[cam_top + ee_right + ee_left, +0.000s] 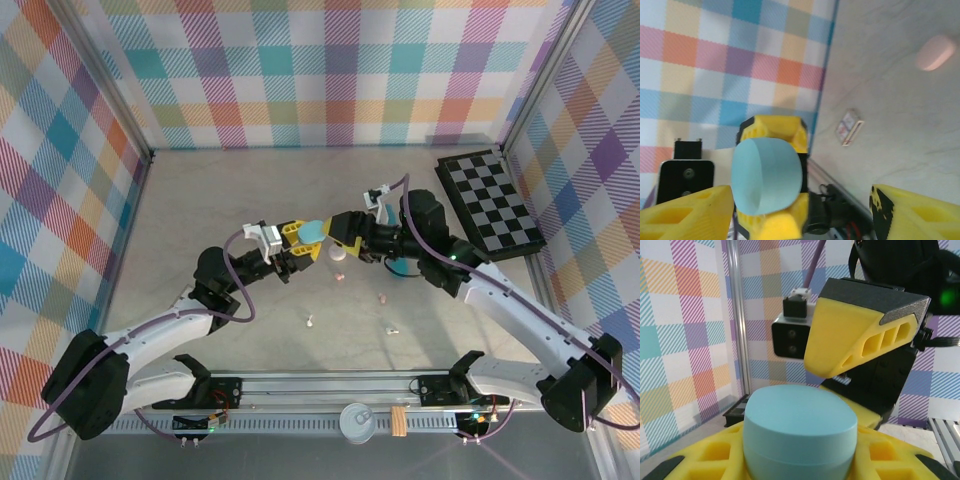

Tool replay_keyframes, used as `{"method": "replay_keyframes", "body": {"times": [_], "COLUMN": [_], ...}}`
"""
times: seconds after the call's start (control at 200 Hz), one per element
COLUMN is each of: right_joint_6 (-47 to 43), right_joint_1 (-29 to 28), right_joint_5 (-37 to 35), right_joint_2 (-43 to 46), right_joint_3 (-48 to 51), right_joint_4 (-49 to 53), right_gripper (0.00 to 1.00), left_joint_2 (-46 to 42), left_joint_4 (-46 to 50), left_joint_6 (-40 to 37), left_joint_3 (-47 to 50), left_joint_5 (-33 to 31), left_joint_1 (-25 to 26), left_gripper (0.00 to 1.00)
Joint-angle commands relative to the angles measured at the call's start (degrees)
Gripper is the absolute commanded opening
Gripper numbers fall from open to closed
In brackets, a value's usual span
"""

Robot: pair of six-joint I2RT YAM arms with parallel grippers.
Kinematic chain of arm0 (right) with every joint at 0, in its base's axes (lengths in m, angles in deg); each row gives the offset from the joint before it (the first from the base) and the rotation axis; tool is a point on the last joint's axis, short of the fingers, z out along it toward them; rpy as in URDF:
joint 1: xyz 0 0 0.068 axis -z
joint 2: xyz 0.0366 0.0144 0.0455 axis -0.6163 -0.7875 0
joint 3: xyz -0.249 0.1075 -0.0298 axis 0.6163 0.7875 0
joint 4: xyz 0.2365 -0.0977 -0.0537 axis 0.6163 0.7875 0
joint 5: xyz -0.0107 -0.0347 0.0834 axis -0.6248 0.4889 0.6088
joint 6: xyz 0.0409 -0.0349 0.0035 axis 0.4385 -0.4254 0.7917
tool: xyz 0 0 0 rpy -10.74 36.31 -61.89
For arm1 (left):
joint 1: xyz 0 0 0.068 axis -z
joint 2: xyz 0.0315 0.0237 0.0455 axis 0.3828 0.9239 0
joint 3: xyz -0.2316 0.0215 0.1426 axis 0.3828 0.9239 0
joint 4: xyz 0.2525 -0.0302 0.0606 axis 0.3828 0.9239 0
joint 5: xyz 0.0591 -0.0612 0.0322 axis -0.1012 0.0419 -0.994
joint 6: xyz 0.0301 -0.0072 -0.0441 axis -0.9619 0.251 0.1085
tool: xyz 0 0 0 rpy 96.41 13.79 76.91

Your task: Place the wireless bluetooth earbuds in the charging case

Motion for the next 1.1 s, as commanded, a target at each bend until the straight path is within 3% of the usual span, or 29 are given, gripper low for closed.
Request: {"method": "replay_keyframes", "body": {"times": [0.0, 0.625, 0.92, 1.095], "right_joint_6": [9.2, 10.0, 2.2, -3.5], "right_joint_1": [-0.1, -0.2, -0.1, 0.4], "right_joint_5": [7.0, 7.3, 0.2, -4.2], "right_joint_2": [-1.5, -3.2, -1.3, -2.9], "right_joint_3": [1.9, 4.7, 3.5, 2.0], "right_joint_4": [-14.4, -19.5, -8.8, -3.8], "right_gripper": [0.71, 0.27, 0.2, 0.21], "left_joint_2": [0.7, 0.8, -3.2, -8.1], "left_joint_4": [-4.3, -4.5, 4.8, 15.8], "left_joint_6": [1.1, 1.1, -3.5, -8.6], "left_joint_3": [-2.1, -1.8, -0.8, 0.2], "left_joint_5": [-0.6, -0.6, -1.4, -3.0], "left_joint_1": [1.1, 2.3, 2.3, 2.3], "left_gripper": [0.25, 0.26, 0.49, 0.7]}}
